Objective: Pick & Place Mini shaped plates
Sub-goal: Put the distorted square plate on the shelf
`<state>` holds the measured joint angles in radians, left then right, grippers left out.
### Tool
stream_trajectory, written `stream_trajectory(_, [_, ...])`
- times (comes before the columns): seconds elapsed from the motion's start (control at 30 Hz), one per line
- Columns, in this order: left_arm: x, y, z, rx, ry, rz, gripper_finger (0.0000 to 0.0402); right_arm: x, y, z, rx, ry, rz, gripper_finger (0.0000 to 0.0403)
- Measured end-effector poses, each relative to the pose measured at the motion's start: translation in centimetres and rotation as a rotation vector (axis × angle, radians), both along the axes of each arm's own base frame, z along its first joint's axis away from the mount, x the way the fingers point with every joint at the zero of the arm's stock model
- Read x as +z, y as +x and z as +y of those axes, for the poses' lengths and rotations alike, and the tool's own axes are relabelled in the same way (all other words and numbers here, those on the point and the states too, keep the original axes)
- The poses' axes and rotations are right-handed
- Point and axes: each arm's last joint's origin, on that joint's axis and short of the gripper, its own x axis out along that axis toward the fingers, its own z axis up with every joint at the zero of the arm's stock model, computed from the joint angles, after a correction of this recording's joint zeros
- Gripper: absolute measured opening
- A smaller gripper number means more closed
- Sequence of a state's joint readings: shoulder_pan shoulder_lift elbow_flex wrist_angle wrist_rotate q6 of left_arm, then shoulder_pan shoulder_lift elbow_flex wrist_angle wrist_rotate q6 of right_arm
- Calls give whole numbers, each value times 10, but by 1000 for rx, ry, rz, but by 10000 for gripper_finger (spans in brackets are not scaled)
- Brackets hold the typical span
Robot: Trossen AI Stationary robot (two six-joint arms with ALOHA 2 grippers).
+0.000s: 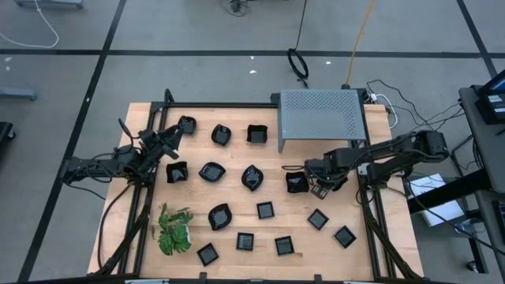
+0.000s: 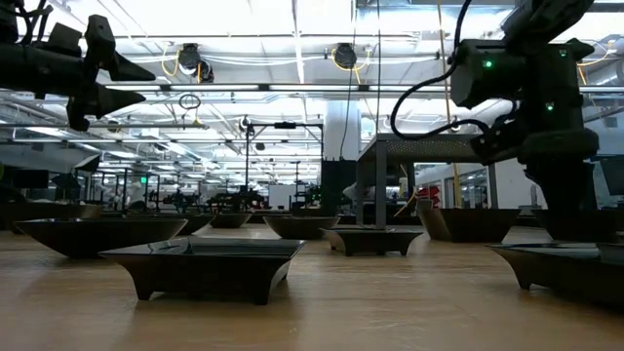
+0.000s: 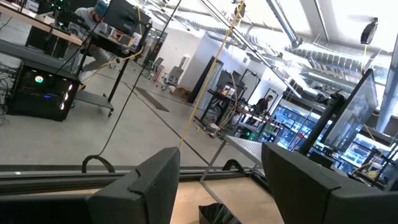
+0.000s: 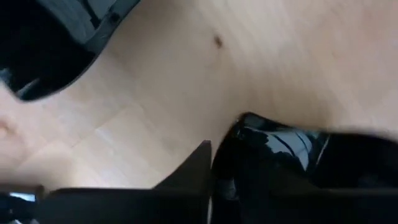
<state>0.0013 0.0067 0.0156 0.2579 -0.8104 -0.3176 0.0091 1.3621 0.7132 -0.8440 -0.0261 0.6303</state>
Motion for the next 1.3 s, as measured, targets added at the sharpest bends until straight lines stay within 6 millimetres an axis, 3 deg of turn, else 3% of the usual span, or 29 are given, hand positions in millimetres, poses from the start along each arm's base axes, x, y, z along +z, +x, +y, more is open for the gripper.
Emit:
stream_trajectory(0.1, [0, 0, 0, 0, 0, 0, 230, 0, 0, 5, 41, 6, 3, 7])
stream_trajectory(0.23, [0, 0, 0, 0, 0, 0, 230, 5, -4, 14, 95, 81, -6, 3])
stream_trajectory(0.4, [0, 0, 0, 0, 0, 0, 230, 26, -15, 26, 212, 145, -123, 1])
stream_trajectory(0.57, [0, 0, 0, 0, 0, 0, 230, 59, -28, 32, 350, 114, -373, 0])
stream_trajectory(0.7, [0, 0, 0, 0, 0, 0, 230, 96, -30, 30, 439, -64, -679, 0])
stream_trajectory(0.83, [0, 0, 0, 0, 0, 0, 230, 134, -29, 18, 370, -376, -910, 0])
stream_trajectory(0.93, [0, 0, 0, 0, 0, 0, 230, 156, -29, 4, 271, -577, -953, 0])
stream_trajectory(1.17, [0, 0, 0, 0, 0, 0, 230, 195, -31, -34, 24, -892, -864, 0])
stream_trajectory(1.3, [0, 0, 0, 0, 0, 0, 230, 207, -33, -61, -139, -964, -783, 0])
